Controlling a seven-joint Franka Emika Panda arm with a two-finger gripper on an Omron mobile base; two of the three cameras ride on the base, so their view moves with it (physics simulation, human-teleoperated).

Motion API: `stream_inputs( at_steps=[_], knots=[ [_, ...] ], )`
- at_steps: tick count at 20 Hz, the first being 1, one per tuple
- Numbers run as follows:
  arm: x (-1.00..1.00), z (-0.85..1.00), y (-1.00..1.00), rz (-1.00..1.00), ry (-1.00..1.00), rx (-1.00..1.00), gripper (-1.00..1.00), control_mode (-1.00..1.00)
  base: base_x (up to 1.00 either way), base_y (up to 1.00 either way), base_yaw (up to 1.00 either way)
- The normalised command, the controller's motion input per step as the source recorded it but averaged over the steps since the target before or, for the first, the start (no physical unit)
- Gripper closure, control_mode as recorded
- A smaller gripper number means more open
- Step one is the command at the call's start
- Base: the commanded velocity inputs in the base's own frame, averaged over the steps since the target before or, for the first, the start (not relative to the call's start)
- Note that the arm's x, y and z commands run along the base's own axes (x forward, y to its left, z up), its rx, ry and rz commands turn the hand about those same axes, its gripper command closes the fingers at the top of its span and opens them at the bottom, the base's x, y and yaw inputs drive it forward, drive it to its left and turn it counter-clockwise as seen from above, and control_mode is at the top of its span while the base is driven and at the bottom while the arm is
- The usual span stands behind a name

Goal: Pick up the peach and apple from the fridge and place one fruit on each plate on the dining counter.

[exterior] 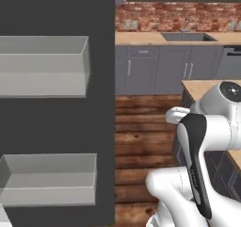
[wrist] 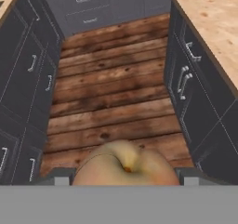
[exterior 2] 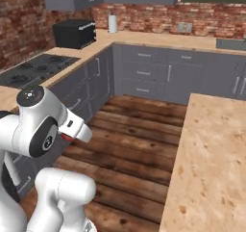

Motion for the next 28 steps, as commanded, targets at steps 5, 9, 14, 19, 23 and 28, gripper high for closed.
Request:
stream_inputs(
  at_steps=[5,9,14,19,23,28],
  knots=[
    [0.00,0.00,0.00,0.00,0.00,0.00,1.00,1.00,0.73,0.00,-0.18],
    [0.00,0.00,0.00,0.00,0.00,0.00,1.00,1.00,0.78,0.00,-0.17],
    [0.00,0.00,0.00,0.00,0.00,0.00,1.00,1.00,0.80,0.00,-0.18],
    [0.00,0.00,0.00,0.00,0.00,0.00,1.00,1.00,0.82,0.00,-0.19],
    [0.00,0.00,0.00,0.00,0.00,0.00,1.00,1.00,0.83,0.00,-0.20],
    [0.00,0.00,0.00,0.00,0.00,0.00,1.00,1.00,0.78,0.00,-0.21]
  ],
)
